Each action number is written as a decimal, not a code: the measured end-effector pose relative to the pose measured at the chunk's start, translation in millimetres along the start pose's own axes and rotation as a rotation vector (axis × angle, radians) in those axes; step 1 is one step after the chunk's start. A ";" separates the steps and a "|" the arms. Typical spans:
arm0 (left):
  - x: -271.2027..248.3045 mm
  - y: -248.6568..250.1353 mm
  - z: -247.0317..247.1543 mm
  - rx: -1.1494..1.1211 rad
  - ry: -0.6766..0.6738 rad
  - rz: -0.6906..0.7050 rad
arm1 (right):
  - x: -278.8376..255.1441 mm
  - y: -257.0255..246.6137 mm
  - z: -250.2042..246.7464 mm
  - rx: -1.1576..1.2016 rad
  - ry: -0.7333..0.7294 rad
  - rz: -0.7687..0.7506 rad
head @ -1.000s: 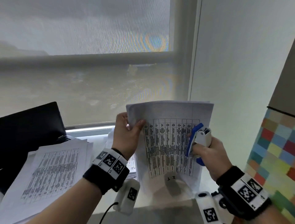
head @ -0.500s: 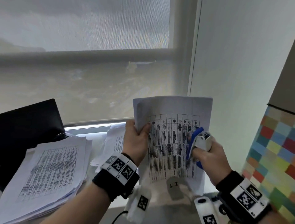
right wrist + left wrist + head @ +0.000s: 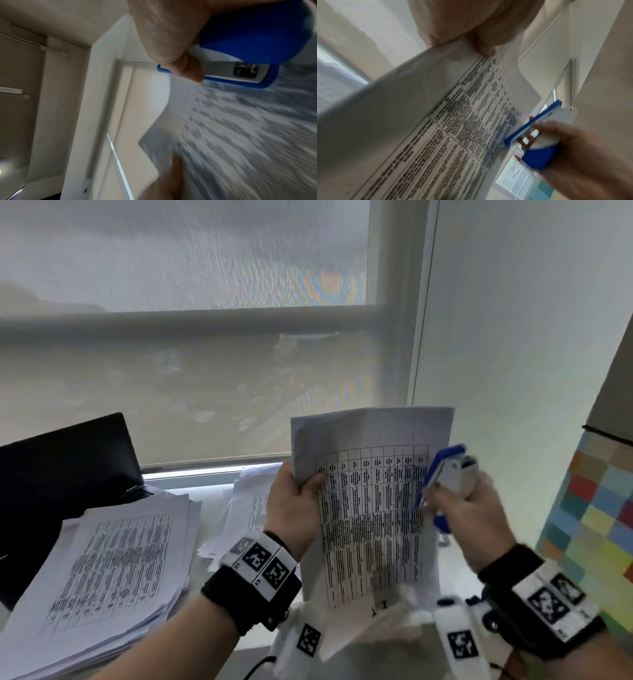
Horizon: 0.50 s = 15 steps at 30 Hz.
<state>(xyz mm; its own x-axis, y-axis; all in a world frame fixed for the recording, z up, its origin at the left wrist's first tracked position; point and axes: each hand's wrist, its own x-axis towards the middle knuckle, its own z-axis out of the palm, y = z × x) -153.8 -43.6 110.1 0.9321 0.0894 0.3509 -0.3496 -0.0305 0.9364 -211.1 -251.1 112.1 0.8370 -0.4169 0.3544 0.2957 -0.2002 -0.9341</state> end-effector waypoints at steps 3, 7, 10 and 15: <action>2.3 -4.5 2.6 -0.040 -0.009 -0.041 | 28.2 -42.7 -5.6 0.092 0.156 -0.155; -0.7 -0.7 8.0 -0.026 -0.052 -0.036 | 51.8 -87.2 8.5 0.181 0.196 -0.342; -6.2 2.3 12.0 -0.003 -0.096 -0.001 | 51.0 -98.1 32.6 0.006 0.126 -0.419; -13.5 3.7 8.4 -0.014 -0.135 0.024 | 41.1 -105.0 64.1 0.003 -0.014 -0.432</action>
<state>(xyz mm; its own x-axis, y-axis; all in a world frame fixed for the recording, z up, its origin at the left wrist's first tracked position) -166.8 -53.2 108.9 0.9274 -0.0457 0.3713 -0.3724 -0.0174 0.9279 -178.3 -190.4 221.9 0.6418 -0.2835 0.7125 0.6219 -0.3511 -0.7000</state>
